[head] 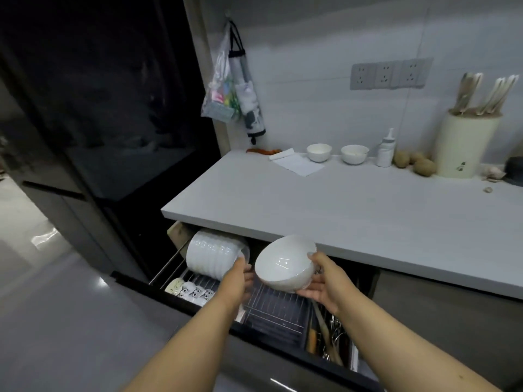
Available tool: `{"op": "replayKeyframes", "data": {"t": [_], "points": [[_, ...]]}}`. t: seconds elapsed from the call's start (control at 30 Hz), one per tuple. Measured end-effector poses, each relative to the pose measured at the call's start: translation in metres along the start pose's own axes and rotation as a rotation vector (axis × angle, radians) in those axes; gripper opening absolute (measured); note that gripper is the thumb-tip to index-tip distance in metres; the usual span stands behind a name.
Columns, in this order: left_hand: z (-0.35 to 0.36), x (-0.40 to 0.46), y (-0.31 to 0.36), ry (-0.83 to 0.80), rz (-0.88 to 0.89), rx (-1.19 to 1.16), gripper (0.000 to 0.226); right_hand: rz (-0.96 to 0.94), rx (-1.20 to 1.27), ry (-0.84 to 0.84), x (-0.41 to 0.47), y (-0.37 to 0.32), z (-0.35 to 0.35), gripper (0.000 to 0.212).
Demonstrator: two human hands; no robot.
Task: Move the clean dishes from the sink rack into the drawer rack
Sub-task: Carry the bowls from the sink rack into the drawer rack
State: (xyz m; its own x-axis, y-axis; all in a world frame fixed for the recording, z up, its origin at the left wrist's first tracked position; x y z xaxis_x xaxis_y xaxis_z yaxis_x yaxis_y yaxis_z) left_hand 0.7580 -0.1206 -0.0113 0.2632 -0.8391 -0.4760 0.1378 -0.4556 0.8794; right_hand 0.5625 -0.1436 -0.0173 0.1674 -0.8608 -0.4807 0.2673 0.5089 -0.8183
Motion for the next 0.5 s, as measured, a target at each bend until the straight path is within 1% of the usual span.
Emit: {"op": "replayKeyframes", "data": {"t": [0.1,0.23,0.27,0.37,0.4,0.5], "points": [[-0.037,0.011,-0.004,0.052,0.011,0.036,0.060,0.030,-0.013,0.048,0.018,0.016,0.014,0.037],[-0.067,0.022,-0.019,0.063,0.006,0.057,0.061,0.085,-0.078,0.107,0.044,0.037,0.023,0.042],[-0.074,0.026,-0.024,0.072,0.002,0.094,0.060,0.095,-0.101,0.116,0.050,0.043,0.026,0.040],[-0.092,0.034,-0.037,0.109,-0.005,0.177,0.041,0.119,-0.154,0.126,0.072,0.060,0.033,0.034],[-0.098,0.038,-0.040,0.127,-0.003,0.223,0.038,0.131,-0.184,0.126,0.079,0.065,0.037,0.035],[-0.110,0.050,-0.041,0.127,0.057,0.379,0.046,0.163,-0.268,0.152,0.103,0.081,0.042,0.030]]}}
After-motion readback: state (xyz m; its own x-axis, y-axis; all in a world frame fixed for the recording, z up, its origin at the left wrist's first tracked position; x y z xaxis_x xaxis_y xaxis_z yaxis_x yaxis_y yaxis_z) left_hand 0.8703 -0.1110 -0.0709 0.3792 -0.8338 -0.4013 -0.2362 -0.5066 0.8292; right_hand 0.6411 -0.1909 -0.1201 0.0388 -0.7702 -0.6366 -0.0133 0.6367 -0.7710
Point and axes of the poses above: each hand's wrist, its own x-axis towards the middle knuckle, its own z-axis out of the palm, y = z × x, the point moved 7 cm from there along x, towards the middle knuckle, and after that the axes turned 4 degrees about -x, right-handed, at the moved point
